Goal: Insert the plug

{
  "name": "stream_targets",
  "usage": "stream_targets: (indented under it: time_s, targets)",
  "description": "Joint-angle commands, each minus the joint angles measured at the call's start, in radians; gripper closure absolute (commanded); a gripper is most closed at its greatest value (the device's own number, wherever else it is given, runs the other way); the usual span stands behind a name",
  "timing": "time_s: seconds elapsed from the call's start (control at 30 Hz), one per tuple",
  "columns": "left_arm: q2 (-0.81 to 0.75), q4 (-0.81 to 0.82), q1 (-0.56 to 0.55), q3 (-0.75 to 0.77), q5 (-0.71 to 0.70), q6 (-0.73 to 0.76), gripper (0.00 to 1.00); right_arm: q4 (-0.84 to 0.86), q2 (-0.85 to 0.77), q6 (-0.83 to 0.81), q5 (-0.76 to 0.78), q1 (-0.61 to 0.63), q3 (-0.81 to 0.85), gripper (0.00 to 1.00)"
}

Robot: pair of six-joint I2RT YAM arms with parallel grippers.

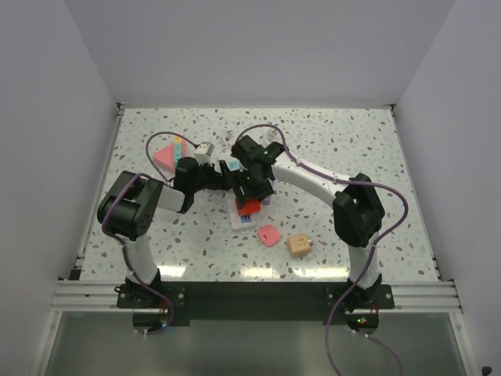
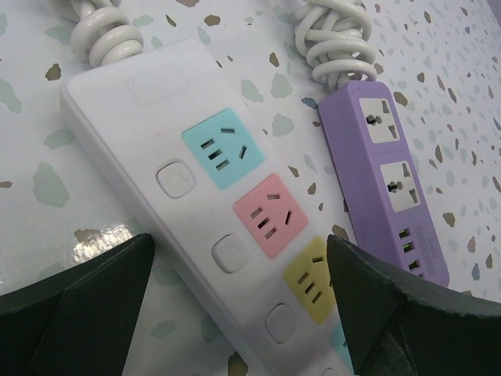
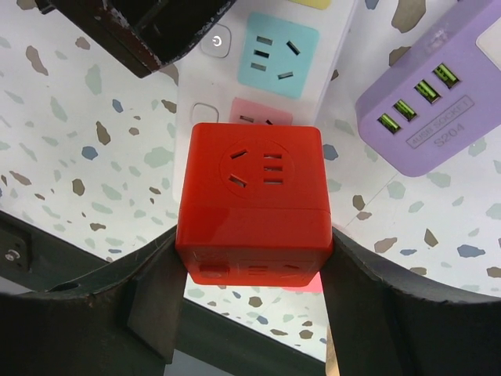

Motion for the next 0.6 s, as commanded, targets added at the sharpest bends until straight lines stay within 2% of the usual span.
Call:
stream_targets:
  time_s: [0.0, 0.07, 0.43, 0.57]
  targets:
    - [0.038, -0.059, 0.012, -0.016, 0.001, 0.007, 0.03, 0.071, 0.008, -0.046, 0.083, -0.011, -0.022, 0.32]
    - [0.038, -0.061, 0.012, -0.016, 0.001, 0.007, 0.03, 0.080, 0.000, -0.049, 0.074, -0.011, -0.029, 0.29]
    - [0.040, -0.061, 0.014, -0.015, 0.002, 0.007, 0.03, 0.116, -0.037, -0.054, 0.080, -0.007, -0.071, 0.26]
    - [0.037, -0.062, 0.014, -0.015, 0.002, 0.009, 0.03, 0.130, -0.043, -0.049, 0.085, -0.004, -0.077, 0.29]
